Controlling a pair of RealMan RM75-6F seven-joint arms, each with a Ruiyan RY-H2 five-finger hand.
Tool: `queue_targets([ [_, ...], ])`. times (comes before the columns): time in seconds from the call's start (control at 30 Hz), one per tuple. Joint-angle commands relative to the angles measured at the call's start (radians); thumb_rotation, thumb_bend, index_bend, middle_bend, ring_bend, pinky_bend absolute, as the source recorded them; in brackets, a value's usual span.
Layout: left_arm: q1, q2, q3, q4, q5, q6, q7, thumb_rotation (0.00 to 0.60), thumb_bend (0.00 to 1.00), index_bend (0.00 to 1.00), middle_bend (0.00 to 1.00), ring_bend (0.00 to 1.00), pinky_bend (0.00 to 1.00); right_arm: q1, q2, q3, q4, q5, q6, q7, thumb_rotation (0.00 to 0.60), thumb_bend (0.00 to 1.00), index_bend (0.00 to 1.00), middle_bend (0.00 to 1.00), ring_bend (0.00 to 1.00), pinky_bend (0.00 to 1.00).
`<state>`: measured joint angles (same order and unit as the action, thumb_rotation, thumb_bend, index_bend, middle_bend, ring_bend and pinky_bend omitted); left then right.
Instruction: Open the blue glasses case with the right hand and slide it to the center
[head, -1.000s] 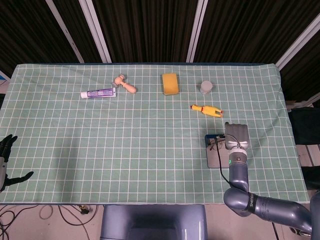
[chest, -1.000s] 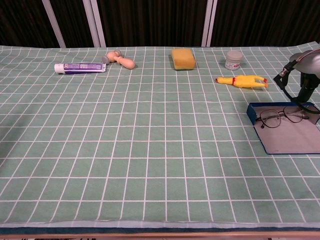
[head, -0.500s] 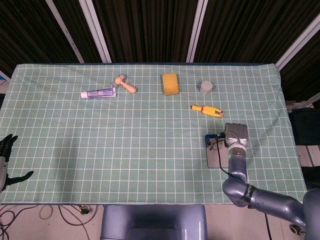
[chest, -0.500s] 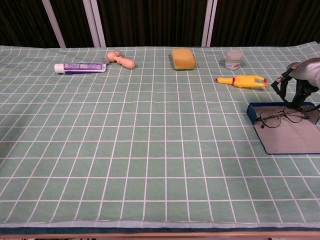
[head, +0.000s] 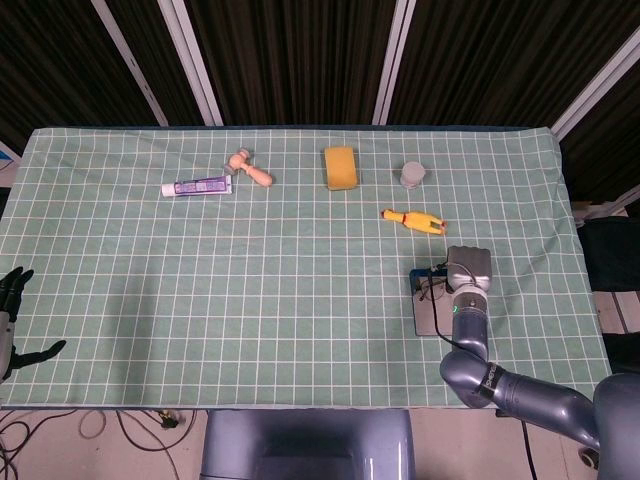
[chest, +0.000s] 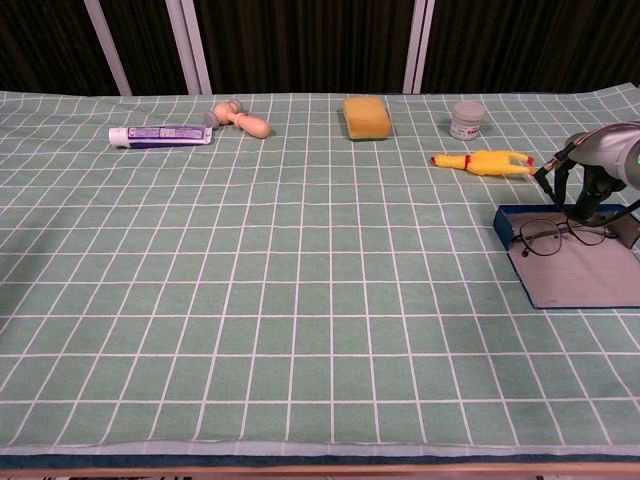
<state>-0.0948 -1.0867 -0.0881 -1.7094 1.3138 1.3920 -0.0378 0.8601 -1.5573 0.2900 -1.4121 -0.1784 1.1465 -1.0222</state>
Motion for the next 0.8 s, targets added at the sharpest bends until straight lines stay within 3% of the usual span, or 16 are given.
queue_targets([
  [0.03,0.0,0.001,0.0,0.0,-0.002,-0.001,-0.001,0.6,0.0,0.0,0.0,0.0,0.0,0.002,-0.002,-0.002,0.005,0.008,0.0,-0.004,0.6,0.49,0.43,0.94,1.0,1.0],
  [0.8,0.0,0.003,-0.001,-0.003,-0.004,-0.004,-0.001,0.6,0.0,0.0,0.0,0.0,0.0,0.0,-0.012,-0.013,0.005,0.015,-0.001,0.009,0.6,0.5,0.49,0.94,1.0,1.0],
])
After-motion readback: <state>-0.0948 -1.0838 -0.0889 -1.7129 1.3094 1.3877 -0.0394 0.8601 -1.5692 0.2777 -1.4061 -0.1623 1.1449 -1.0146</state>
